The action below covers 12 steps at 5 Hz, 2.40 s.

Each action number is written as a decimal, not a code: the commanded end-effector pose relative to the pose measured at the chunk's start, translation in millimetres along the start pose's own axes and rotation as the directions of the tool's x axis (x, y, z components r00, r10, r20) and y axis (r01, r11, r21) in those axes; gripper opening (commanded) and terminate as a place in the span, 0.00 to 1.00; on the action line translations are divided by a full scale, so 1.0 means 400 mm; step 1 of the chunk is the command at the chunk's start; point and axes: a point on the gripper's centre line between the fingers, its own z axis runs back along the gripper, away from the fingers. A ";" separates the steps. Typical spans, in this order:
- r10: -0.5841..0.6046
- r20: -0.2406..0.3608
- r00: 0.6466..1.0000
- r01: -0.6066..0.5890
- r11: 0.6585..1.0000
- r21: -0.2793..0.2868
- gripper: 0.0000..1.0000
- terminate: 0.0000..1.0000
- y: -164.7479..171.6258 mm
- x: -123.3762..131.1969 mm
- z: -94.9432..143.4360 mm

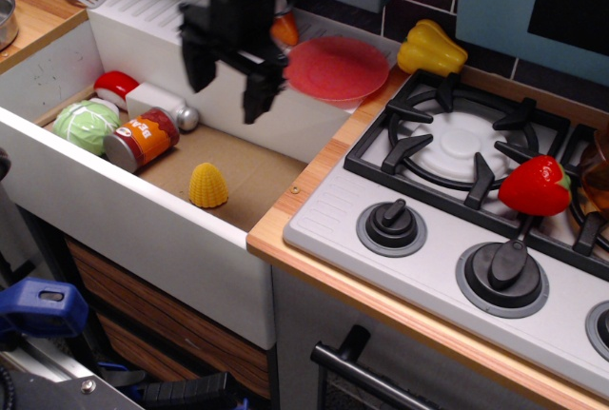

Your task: Put corn on plate

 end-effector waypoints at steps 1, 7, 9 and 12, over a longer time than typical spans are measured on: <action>0.037 0.027 0.999 -0.037 0.999 0.026 1.00 0.00 0.027 0.019 -0.054; 0.032 0.096 0.995 -0.030 0.999 -0.026 1.00 0.00 0.066 -0.050 -0.194; 0.044 0.133 0.990 -0.040 0.998 -0.040 1.00 0.00 0.064 -0.047 -0.194; 0.111 0.139 0.984 -0.100 0.991 -0.087 0.00 0.00 0.065 -0.043 -0.190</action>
